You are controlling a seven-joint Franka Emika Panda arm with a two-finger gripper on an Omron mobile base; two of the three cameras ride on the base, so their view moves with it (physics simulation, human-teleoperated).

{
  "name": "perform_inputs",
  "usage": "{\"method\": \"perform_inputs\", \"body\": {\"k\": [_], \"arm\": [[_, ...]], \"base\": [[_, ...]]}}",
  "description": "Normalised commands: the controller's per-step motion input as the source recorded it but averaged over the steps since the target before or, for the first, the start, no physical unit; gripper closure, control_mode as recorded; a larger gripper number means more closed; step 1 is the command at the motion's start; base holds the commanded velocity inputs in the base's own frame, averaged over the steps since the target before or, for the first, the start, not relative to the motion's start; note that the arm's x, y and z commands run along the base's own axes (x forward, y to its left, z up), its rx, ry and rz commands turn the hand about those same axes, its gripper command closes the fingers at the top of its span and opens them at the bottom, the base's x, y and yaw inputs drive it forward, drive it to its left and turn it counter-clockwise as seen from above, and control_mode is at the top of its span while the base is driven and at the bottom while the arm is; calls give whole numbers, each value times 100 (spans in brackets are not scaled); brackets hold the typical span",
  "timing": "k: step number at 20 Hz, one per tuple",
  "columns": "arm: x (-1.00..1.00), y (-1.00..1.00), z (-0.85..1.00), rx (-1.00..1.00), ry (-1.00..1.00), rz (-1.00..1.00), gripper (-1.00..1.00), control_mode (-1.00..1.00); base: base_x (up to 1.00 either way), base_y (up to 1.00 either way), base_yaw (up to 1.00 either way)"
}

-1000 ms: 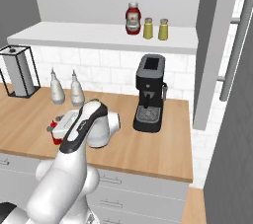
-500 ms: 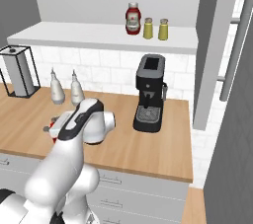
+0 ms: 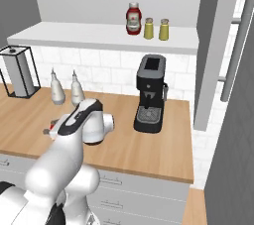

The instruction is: Put the shaker and condiment bottle from the counter next to their counterparts in the cabinet.

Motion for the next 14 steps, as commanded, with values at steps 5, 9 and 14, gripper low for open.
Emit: {"method": "perform_inputs", "body": {"k": [5,9,14], "arm": [[-2,7,-20,0,0,0,-100,-100],[-6,10,-28,0,0,0,-100,-100],[-6,13,-33,0,0,0,-100,-100]], "base": [[0,0,0],[0,0,0],[0,0,0]]}}
